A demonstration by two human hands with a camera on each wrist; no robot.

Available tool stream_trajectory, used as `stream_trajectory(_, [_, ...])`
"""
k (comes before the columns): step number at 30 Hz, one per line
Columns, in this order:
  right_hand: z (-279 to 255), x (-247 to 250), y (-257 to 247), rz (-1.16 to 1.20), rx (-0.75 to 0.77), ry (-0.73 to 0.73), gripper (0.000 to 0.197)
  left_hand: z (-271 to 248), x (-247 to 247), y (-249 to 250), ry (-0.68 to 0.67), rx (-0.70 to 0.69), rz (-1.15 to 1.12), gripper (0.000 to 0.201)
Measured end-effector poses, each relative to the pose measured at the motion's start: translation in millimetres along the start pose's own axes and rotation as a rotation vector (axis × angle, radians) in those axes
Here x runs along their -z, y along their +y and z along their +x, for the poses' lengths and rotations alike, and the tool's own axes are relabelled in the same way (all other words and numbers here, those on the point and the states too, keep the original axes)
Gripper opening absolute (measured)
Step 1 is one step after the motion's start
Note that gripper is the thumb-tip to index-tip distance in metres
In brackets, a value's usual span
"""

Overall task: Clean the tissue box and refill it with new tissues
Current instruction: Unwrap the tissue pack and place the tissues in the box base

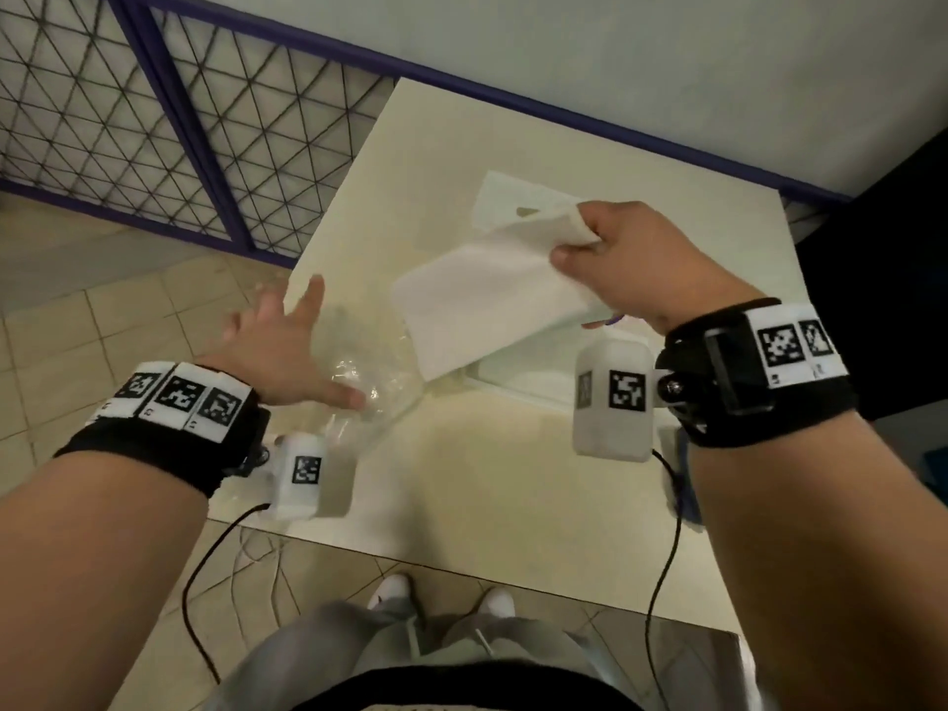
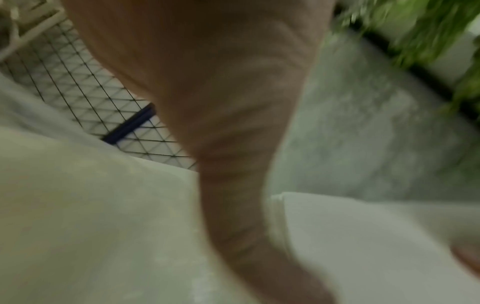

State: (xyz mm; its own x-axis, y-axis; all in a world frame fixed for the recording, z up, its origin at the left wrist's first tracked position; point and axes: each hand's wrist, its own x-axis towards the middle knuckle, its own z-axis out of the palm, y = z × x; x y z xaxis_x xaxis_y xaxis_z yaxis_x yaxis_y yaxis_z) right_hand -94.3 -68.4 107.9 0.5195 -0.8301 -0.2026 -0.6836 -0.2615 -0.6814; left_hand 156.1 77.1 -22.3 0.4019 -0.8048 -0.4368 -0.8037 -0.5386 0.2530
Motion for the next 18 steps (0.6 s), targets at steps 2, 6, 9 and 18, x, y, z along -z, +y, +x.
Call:
stream_trajectory(2, [-8,17,17,0.171,-0.003,0.034,0.018,8,10,29,0.104,-0.182,-0.553,0.141])
stream_trajectory(6, [-15,33,52,0.405,0.005,0.117,0.026,23,7,89,-0.126,-0.411,-1.492,0.107])
stream_trajectory(9, [-11,29,85,0.428,-0.037,0.211,0.03,30,4,128,-0.054,-0.389,-1.43,0.058])
stream_trajectory(18, [-23,-9,150,0.739,-0.158,0.403,0.024,36,-30,165,0.066,-0.341,-1.279,0.032])
